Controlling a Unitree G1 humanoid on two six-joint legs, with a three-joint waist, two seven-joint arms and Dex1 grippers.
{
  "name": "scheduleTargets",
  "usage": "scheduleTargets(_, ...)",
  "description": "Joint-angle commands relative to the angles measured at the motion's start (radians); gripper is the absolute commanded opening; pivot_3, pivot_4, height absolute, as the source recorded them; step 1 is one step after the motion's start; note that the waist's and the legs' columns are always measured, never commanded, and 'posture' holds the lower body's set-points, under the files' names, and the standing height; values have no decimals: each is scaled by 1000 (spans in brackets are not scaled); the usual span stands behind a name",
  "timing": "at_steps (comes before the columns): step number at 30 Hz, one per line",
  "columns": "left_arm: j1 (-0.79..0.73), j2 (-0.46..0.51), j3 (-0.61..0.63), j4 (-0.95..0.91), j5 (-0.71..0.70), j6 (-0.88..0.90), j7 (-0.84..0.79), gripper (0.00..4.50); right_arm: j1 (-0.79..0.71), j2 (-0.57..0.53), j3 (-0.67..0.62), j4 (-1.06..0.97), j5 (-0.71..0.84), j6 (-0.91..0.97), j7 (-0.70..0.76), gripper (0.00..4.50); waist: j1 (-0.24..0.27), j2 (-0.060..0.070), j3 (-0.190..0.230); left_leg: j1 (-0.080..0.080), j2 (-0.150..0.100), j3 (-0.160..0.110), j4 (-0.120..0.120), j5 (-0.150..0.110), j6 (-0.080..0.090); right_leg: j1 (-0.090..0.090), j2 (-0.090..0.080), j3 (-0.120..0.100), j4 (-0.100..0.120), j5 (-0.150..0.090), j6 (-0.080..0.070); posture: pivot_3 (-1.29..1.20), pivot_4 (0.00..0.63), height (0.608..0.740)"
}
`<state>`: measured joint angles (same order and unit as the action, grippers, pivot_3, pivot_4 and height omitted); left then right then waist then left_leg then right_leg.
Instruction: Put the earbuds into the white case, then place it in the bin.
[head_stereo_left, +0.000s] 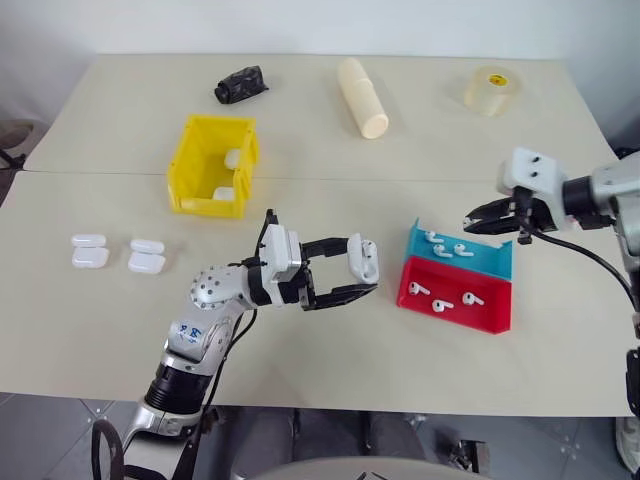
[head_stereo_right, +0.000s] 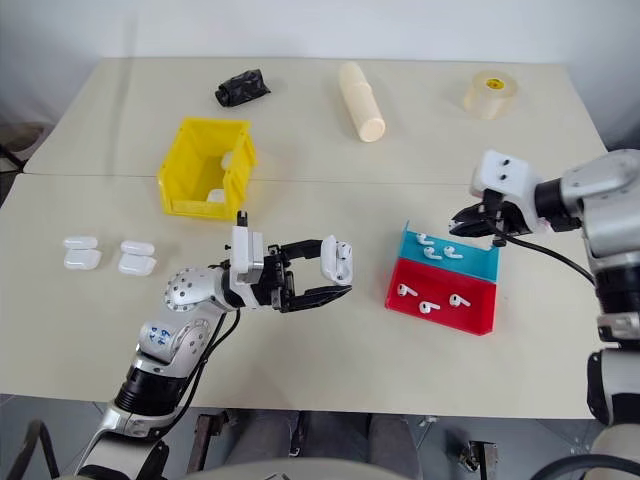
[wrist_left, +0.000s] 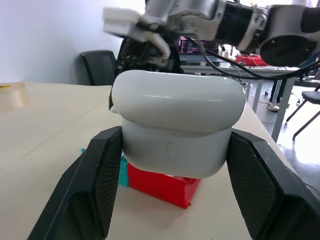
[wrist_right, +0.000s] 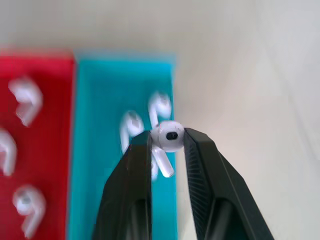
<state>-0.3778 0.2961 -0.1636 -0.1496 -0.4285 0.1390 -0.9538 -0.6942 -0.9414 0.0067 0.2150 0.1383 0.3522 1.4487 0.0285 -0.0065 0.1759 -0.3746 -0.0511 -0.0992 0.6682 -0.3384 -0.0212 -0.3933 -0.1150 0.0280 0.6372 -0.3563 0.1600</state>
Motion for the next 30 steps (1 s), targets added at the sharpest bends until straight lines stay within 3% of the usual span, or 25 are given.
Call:
scheduleTargets(1,-21,-6,0,2,-11,-12,-17,2779,115,46,-162,-181,197,51,-27,688,-2,0,0,0,-1,0,0,0,0,0,0,0,0,0,0,0,150,740)
scheduleTargets(8,-63,-17,-2,44,-17,11,-32,2779,331,280,-356,-550,591,263,-301,688,-6,0,0,0,1,0,2,0,0,0,1,0,2,0,0,0,150,740)
scheduleTargets(14,-98,-28,2,63,-33,44,-37,2779,455,464,-356,-793,853,360,-610,688,-5,0,0,0,1,-1,2,0,0,0,1,1,4,0,0,0,150,740)
scheduleTargets(20,-120,-55,-3,66,-40,73,-29,2779,571,575,-248,-885,848,297,-735,688,-5,0,0,0,-1,-1,2,0,0,0,0,1,5,0,0,0,150,740)
scheduleTargets(30,-118,-61,8,34,-52,109,-28,2779,646,578,-187,-801,722,142,-710,688,-9,0,0,1,-4,-1,1,0,0,-1,1,2,5,0,0,0,150,740)
